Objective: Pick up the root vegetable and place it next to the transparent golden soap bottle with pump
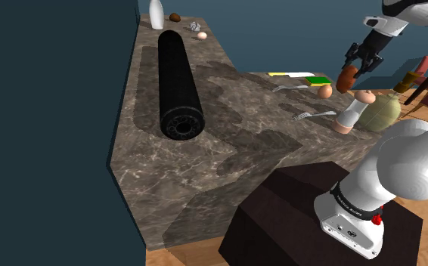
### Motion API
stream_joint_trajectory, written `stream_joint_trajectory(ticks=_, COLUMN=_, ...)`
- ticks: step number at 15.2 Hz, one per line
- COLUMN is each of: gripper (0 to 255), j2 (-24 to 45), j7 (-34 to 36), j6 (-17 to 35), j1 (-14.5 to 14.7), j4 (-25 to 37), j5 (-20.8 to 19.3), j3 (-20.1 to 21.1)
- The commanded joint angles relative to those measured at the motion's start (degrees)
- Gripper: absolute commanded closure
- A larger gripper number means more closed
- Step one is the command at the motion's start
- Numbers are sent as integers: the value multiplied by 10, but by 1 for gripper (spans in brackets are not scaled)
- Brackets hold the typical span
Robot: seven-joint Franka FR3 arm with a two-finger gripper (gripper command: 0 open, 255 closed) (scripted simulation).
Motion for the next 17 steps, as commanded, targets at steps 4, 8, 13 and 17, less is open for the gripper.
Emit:
stream_joint_trajectory(ticks=4, gripper=255, j2=12, j7=-9, j6=41, j1=7, j4=-30, j5=4, j3=-20)
stream_joint_trajectory(ticks=8, gripper=255, j2=25, j7=-19, j6=73, j1=16, j4=-51, j5=10, j3=-39)
stream_joint_trajectory(ticks=13, gripper=255, j2=47, j7=-34, j6=114, j1=33, j4=-75, j5=24, j3=-68)
stream_joint_trajectory(ticks=17, gripper=255, j2=69, j7=-52, j6=147, j1=54, j4=-93, j5=42, j3=-97)
